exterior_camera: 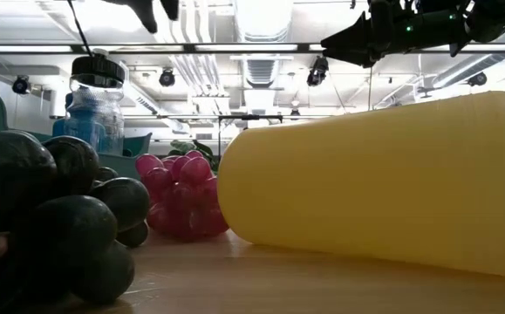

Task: Pick & Place Food Item
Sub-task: Put the violet water bottle into the green bin

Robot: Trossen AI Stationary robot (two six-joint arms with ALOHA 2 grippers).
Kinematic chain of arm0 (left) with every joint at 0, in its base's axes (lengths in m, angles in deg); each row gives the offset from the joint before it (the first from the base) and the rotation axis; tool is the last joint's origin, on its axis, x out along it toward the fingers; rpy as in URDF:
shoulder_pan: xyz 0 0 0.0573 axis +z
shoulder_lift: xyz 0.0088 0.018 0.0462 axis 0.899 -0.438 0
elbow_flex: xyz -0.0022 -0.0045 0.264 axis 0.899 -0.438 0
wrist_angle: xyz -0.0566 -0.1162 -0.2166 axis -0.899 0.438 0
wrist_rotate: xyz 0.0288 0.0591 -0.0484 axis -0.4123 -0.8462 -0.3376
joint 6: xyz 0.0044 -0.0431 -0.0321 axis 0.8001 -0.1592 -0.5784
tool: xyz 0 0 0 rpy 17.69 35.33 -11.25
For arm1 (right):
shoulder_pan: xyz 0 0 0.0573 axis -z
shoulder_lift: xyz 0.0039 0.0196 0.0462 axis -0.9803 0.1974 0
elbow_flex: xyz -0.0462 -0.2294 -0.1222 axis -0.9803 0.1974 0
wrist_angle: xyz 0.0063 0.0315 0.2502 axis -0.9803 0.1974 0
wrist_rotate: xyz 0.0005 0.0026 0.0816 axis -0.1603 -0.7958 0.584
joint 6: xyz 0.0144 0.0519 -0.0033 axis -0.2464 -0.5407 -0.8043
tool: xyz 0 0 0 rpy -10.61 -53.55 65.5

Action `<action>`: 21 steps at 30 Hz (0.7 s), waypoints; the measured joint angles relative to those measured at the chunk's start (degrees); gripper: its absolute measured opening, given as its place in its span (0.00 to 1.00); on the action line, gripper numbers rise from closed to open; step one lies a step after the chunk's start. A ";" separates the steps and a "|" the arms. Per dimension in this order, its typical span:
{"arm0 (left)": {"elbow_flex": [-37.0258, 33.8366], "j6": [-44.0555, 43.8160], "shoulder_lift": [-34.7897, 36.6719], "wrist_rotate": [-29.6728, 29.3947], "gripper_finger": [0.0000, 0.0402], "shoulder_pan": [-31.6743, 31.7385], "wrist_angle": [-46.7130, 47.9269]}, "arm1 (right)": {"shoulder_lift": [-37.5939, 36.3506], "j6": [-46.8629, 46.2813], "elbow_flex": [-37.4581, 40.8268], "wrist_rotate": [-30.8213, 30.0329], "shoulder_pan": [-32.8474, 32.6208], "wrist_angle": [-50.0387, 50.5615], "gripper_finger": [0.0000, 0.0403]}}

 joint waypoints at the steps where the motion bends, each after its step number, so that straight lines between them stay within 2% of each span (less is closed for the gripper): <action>1: 0.00 -1.89 0.02 -0.02 0.43 -1.33 0.00 | -0.01 0.00 0.00 0.00 0.00 0.00 0.76; 7: -0.04 -10.71 -0.33 0.02 0.43 -7.14 -0.26 | 0.00 0.00 0.00 0.00 0.00 0.00 0.76; 14: -0.09 -15.79 -0.44 -1.38 0.43 -7.89 -4.00 | -0.01 0.00 -0.01 0.00 0.00 0.00 0.76; 18: -1.73 -20.38 -0.42 -5.83 0.43 -7.80 -10.46 | 0.01 0.00 -0.01 0.00 0.00 0.00 0.76; 21: -3.96 -22.01 -0.44 -6.71 0.43 -7.22 -16.91 | -0.01 0.00 0.00 0.00 0.00 0.00 0.76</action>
